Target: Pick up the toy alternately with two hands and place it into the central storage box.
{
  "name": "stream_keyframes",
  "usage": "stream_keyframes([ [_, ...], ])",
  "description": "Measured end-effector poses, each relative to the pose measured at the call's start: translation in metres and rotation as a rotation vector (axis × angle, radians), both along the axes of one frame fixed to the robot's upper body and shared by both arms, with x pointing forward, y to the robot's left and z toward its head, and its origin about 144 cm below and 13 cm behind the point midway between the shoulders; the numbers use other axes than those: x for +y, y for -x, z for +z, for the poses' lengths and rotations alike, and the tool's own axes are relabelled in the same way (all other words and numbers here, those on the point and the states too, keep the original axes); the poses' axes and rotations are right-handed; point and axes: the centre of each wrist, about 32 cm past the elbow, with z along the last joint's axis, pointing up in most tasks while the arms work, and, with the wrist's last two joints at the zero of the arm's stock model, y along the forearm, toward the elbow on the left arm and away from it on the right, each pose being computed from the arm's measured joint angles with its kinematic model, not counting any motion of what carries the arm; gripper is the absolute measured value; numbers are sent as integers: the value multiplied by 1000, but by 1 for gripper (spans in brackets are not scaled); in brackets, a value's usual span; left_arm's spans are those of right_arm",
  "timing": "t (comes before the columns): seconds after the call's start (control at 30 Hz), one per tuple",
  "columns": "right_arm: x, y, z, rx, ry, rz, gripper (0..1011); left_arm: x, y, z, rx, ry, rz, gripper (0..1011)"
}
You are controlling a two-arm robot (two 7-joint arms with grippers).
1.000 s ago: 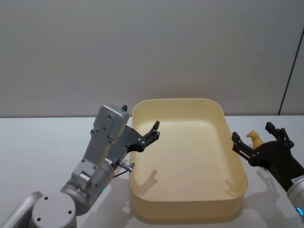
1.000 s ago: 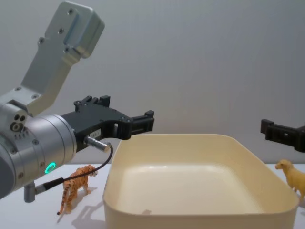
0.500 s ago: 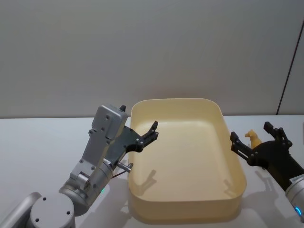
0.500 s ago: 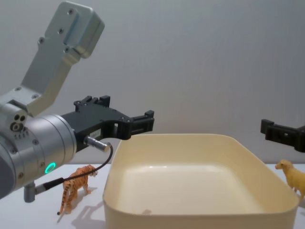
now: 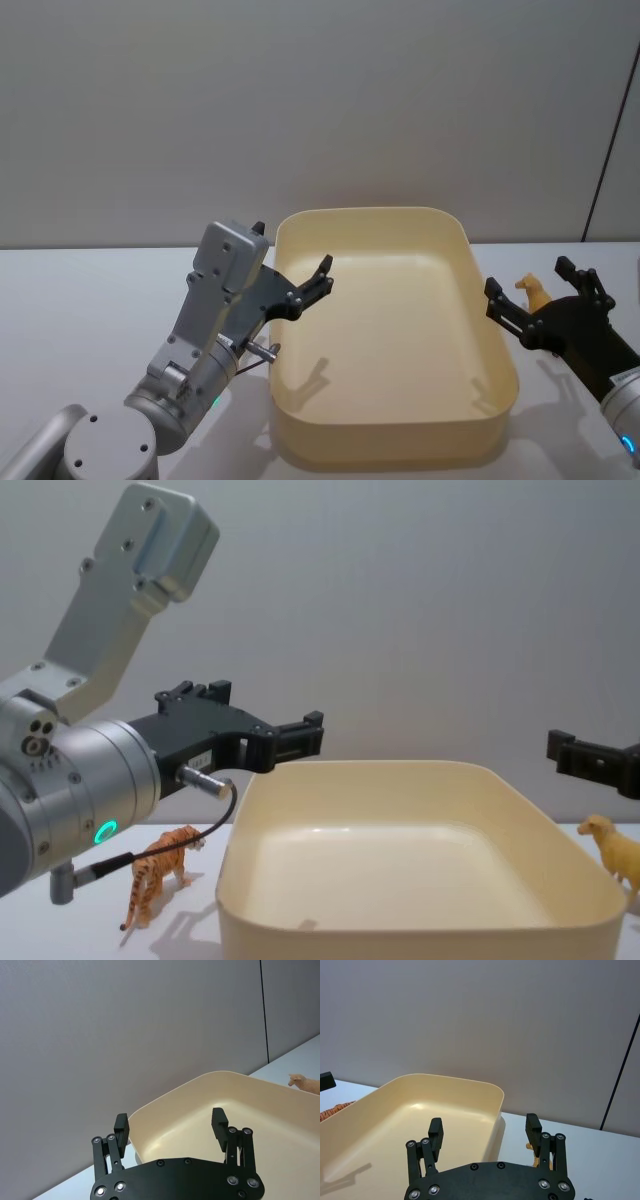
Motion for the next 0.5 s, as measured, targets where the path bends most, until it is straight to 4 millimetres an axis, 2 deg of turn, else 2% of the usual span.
stream_keyframes([
  [0.5, -3, 8, -1, 23, 13, -16, 1003, 0, 0, 0, 0, 0, 0, 1002],
])
